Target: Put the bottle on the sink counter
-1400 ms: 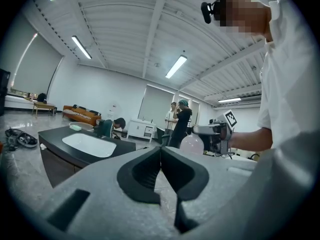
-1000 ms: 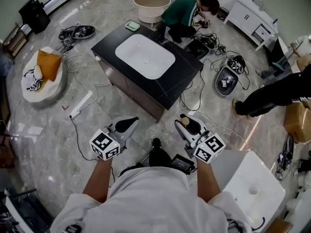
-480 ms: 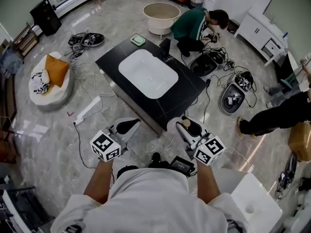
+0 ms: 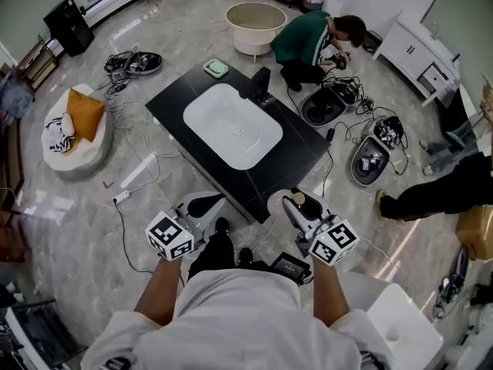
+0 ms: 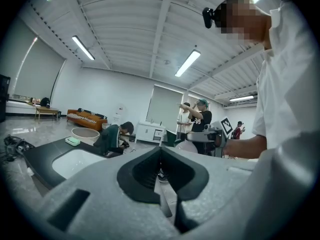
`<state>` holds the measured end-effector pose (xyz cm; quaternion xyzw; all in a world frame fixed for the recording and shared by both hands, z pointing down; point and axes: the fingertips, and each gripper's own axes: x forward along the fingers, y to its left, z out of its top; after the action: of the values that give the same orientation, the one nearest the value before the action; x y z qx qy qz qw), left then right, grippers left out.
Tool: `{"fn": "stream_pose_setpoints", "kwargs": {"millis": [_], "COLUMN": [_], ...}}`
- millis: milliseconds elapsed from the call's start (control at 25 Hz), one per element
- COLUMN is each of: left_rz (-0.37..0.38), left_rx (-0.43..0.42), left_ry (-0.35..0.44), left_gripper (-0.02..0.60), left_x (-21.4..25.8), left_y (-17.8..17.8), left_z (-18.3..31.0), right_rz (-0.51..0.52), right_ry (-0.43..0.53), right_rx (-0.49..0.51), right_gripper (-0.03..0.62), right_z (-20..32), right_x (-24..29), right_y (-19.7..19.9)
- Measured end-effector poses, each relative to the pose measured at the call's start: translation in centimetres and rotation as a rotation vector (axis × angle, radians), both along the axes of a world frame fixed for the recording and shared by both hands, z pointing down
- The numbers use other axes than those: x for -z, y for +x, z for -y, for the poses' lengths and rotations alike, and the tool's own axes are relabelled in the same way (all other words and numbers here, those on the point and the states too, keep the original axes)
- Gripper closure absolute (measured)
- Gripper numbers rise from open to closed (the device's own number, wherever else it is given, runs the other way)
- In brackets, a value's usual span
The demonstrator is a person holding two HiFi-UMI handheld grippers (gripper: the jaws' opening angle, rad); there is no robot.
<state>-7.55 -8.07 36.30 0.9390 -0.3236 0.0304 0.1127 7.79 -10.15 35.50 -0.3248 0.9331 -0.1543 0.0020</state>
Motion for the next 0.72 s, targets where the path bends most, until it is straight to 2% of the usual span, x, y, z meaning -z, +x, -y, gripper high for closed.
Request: {"fn": "stream_pose_setpoints", "kwargs": {"millis": [200, 480, 720], "left_rz": [-0.031, -0.057, -0.082], "left_rx": [-0.066, -0.158, -0.234], "left_ry": [-0.007, -0.006, -0.047], "left_gripper": [0.566, 0.566, 0.566], "left_x": [-0.9, 0.1, -1.3], "left_y": [0.5, 0.5, 0.9], "left_z": [5.8, 13.9, 18.5], "right_rz": [0.001, -0.03, -0.062], "right_ry": [-0.01, -0.001, 0.006], "right_rx": [-0.053, -0.162, -0.28], "right_gripper": [0.461, 0.461, 0.461], "right_z": [4.3, 11.5, 16.4], "right_x": [-0.3, 0.2, -0.3], "right_y": [0.0, 0.2, 1.2]}}
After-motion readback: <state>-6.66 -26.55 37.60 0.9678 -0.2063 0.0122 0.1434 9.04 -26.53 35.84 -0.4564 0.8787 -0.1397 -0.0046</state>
